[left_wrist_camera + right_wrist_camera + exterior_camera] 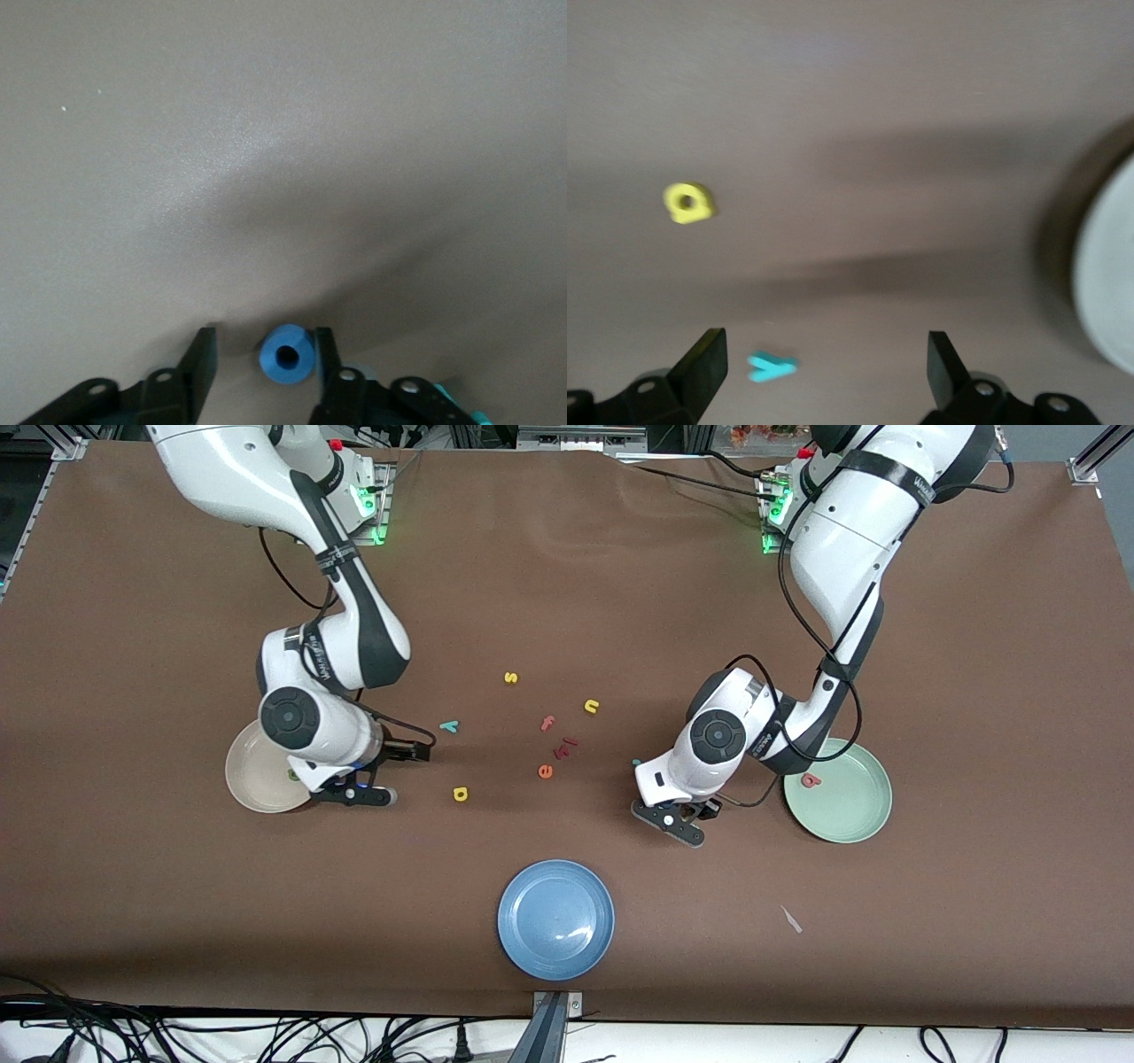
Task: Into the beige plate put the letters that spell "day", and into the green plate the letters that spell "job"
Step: 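Place the blue o on the green plate while the right gripper grasps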
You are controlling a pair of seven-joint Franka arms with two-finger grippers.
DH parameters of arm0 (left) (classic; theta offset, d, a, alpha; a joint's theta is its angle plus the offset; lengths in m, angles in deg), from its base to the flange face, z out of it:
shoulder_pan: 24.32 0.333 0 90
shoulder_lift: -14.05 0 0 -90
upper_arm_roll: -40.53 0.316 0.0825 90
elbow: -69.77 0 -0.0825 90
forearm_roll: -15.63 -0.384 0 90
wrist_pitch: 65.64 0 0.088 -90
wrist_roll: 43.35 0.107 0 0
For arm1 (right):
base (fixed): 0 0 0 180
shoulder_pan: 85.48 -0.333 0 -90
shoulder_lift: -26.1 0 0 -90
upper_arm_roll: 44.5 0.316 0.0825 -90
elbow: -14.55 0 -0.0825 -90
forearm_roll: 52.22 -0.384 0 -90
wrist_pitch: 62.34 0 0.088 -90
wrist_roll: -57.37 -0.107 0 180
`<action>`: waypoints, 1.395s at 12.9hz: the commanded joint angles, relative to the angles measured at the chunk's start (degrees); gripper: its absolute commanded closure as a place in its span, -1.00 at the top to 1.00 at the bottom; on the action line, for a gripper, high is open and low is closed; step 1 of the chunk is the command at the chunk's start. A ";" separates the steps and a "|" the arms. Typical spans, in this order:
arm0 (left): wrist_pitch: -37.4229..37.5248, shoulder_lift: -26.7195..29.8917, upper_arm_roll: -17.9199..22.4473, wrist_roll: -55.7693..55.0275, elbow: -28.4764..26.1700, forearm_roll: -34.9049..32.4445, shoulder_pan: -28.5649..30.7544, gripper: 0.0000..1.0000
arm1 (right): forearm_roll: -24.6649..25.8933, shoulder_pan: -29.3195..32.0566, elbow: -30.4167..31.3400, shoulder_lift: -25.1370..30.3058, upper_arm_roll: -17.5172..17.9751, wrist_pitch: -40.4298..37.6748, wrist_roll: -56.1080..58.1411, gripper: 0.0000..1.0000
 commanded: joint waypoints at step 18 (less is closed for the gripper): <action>19.38 11.61 -0.39 17.83 -5.59 -1.57 19.14 -0.90 | -0.95 -4.59 -17.98 -16.91 1.11 3.18 2.39 1.00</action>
